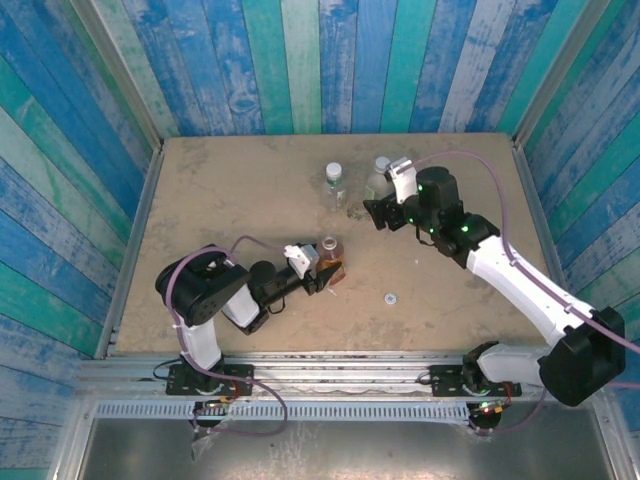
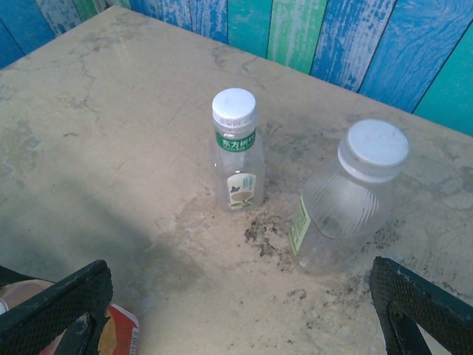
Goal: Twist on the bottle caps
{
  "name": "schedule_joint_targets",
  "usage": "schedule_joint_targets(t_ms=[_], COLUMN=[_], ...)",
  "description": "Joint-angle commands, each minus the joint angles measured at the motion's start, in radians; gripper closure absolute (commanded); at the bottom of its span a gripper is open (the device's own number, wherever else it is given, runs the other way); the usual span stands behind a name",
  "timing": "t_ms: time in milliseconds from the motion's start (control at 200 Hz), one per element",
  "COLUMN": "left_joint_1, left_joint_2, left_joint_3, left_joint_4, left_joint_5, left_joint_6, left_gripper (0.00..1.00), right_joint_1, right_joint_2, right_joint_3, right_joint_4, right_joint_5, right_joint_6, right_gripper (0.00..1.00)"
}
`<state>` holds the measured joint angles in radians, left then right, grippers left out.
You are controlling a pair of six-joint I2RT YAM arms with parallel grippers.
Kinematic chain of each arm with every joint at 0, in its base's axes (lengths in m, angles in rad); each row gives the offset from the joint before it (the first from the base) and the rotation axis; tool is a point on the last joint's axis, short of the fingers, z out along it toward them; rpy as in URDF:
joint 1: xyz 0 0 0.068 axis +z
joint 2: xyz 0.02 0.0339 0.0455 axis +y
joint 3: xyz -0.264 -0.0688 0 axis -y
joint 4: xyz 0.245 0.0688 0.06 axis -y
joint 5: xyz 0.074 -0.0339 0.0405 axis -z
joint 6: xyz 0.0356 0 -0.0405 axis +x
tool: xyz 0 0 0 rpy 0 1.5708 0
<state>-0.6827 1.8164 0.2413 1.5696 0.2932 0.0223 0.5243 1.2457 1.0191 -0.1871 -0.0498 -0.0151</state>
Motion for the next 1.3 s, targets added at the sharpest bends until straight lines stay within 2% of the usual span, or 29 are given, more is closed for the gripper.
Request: schedule_joint_targets(t_ms=[0,130,235,375,531,676,766,971,1292], left_joint_1=[-0.005,-0.003,0.000,0.016,0.043,0.048,0.048,0.048,0.048], left_joint_2=[0.001,-0.046,-0.081,-0.128,-0.124,-0.102,-0.097,-0.097,-0.108], left_joint_3=[0.012,0.037,0.052,0.062,0.042,0.038,0.042,0.047,0.054], left_joint_4=[0.023,-0.112,-0.199,-0.324,-0.285,-0.260,-0.263,-0.278,-0.312], left_joint_5=[0.101,0.230,0.309,0.359,0.364,0.365,0.369,0.366,0.368], left_joint_6=[0.016,0.043,0.063,0.107,0.099,0.090,0.087,0.086,0.089], left_gripper=[0.37,0.37,0.36,0.36,0.36,0.35,0.35,0.35,0.35], right_joint_1=[0.004,0.010,0.053,0.151,0.241,0.306,0.312,0.313,0.313], right_joint_2=[-0.071,-0.149,-0.215,-0.282,-0.297,-0.256,-0.216,-0.115,-0.002], right_joint_3=[-0.067,-0.146,-0.217,-0.305,-0.424,-0.506,-0.539,-0.555,-0.539], right_joint_4=[-0.028,-0.105,-0.179,-0.279,-0.247,-0.168,-0.129,-0.063,-0.015], right_joint_5=[0.002,0.043,0.086,0.187,0.240,0.285,0.275,0.252,0.233], right_joint_6=[0.030,0.167,0.225,0.270,0.374,0.390,0.412,0.414,0.399], right_gripper=[0.07,0.11,0.12,0.12,0.13,0.21,0.25,0.43,0.53])
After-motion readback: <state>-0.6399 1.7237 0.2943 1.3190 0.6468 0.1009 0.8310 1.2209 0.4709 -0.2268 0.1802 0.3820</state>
